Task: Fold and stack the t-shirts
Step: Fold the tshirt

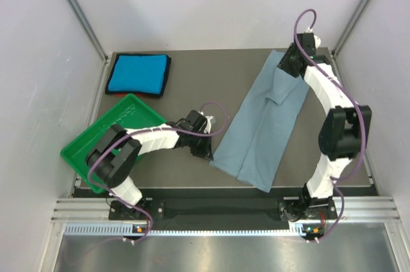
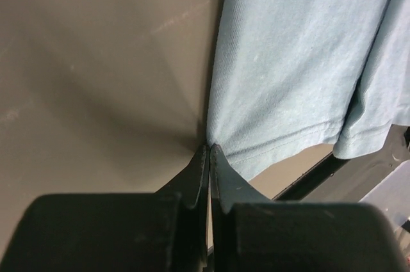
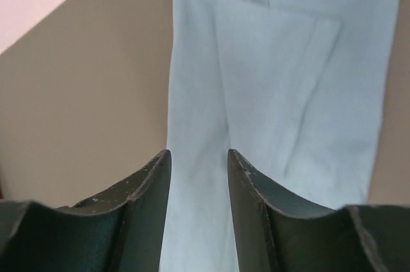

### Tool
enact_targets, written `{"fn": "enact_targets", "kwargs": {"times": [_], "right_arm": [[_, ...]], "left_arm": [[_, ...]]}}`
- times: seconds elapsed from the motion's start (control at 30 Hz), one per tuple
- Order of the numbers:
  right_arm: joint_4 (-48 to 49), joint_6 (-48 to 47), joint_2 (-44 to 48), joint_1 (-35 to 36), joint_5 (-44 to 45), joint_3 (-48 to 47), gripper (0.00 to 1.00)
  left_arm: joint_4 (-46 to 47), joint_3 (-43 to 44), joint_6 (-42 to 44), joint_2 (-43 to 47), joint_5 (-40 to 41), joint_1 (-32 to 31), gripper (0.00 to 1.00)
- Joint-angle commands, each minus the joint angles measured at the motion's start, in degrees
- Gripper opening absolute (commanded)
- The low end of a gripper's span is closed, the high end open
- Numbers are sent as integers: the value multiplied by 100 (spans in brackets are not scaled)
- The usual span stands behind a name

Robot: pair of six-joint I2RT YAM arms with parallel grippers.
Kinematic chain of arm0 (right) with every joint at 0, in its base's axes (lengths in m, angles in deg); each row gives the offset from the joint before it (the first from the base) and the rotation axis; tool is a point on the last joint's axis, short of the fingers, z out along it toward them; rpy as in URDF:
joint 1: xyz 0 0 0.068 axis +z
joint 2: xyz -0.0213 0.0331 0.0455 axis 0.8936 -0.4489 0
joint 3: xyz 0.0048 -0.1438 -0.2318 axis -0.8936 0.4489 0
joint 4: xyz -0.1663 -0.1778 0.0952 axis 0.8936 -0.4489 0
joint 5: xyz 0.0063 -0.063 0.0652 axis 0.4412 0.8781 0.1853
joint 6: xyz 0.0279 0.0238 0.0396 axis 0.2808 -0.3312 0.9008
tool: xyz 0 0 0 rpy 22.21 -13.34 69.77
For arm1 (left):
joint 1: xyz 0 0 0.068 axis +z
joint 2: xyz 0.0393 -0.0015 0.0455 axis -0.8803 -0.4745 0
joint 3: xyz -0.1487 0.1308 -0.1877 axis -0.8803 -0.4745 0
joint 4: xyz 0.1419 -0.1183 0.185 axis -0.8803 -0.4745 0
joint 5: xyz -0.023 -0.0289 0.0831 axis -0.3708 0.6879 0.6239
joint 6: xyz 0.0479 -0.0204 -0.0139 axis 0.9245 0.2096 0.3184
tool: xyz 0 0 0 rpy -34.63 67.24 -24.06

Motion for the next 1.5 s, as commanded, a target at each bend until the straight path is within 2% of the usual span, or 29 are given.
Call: {"fn": "enact_targets", "kwargs": {"times": [0.0,0.27,0.47,0.8,1.13,1.2,1.3,1.33,1.37,1.47], "right_arm": [[71,120,-748,166,520,-711,41],[89,251,-2312,826,1196,-2099,39],[28,620,-3016,1090,1909,-2769,40],[-341,1262,-3746,1134,1997,-3305,39],[-430,1359,-4212,1125,1954,-3744,37],[-395,1377,-4309,1116,1875,-3815,32],[-141,1324,-4397,1116,1708,-3851,14],[60,1307,-4432,1116,1594,-3842,4],[149,1263,-4450,1116,1524,-3842,0],[465,1236,-4564,1142,1330,-3912,0]], "left_arm": [[11,-521,-221,385,141,-58,0],[-15,-1049,-388,1114,362,-58,0],[2,-1313,-388,1326,379,-58,0],[11,-1393,-318,1370,326,-58,0],[-42,-1340,-300,1396,397,-58,0],[-77,-1322,-318,1405,432,-58,0],[-103,-1322,-362,1458,502,-58,0],[-112,-1322,-423,1501,519,-58,0],[-129,-1322,-467,1519,537,-58,0],[-121,-1384,-651,1660,511,-58,0]]}}
